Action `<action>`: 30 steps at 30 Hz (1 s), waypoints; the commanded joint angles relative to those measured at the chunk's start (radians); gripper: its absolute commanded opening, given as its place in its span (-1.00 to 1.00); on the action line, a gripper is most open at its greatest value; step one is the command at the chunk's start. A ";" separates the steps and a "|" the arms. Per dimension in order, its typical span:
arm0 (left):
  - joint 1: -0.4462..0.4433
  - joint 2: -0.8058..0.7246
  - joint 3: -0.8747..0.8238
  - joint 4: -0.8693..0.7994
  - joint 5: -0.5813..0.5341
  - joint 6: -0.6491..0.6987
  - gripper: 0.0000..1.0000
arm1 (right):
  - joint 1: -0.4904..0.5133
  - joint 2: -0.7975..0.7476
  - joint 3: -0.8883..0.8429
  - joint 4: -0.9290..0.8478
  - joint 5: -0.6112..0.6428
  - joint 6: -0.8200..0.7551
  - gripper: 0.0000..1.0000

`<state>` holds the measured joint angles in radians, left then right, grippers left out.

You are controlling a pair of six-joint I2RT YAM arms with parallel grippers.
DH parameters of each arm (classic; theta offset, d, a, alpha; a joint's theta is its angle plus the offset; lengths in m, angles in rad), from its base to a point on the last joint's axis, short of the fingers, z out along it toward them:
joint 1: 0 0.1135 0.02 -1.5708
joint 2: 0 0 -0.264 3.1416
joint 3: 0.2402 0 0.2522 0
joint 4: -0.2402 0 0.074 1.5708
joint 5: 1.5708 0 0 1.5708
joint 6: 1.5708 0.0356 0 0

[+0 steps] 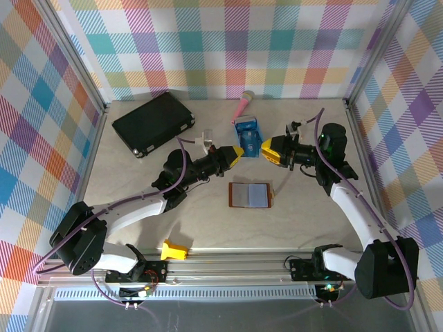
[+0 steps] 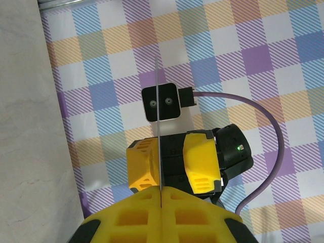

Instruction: Put the credit cards into the card holder

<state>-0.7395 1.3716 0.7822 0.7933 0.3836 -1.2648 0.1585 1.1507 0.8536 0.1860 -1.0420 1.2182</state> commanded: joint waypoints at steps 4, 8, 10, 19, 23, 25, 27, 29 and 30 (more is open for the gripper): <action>-0.010 0.006 0.011 0.063 0.011 -0.024 -1.00 | 0.018 0.005 0.007 0.062 -0.028 0.011 -0.44; -0.012 0.006 0.004 0.063 0.009 -0.023 -1.00 | 0.036 0.020 0.020 0.079 -0.031 0.005 -0.54; -0.014 0.006 0.002 0.063 0.009 -0.024 -1.00 | 0.044 0.031 0.029 0.069 -0.033 0.003 -0.55; -0.017 0.000 -0.011 0.060 -0.004 -0.025 -0.96 | 0.061 0.040 0.039 0.070 -0.009 -0.025 -1.00; -0.009 -0.033 -0.044 0.021 -0.042 0.005 0.01 | 0.059 0.027 0.044 -0.030 0.026 -0.118 -1.00; 0.000 -0.080 -0.033 -0.125 -0.047 0.100 0.26 | 0.058 0.018 0.048 -0.130 0.055 -0.215 -1.00; 0.003 -0.144 0.011 -0.413 -0.081 0.280 0.39 | 0.058 -0.005 0.049 -0.256 0.102 -0.335 -1.00; 0.005 -0.186 0.030 -0.606 -0.129 0.384 0.48 | 0.060 -0.031 0.032 -0.348 0.153 -0.433 -1.00; 0.008 -0.197 0.024 -0.657 -0.140 0.417 0.50 | 0.060 -0.044 0.017 -0.383 0.176 -0.474 -1.00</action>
<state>-0.7422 1.2312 0.7662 0.4271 0.3050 -1.0439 0.2142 1.1568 0.8715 -0.0250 -0.9417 0.9474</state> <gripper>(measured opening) 0.744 0.040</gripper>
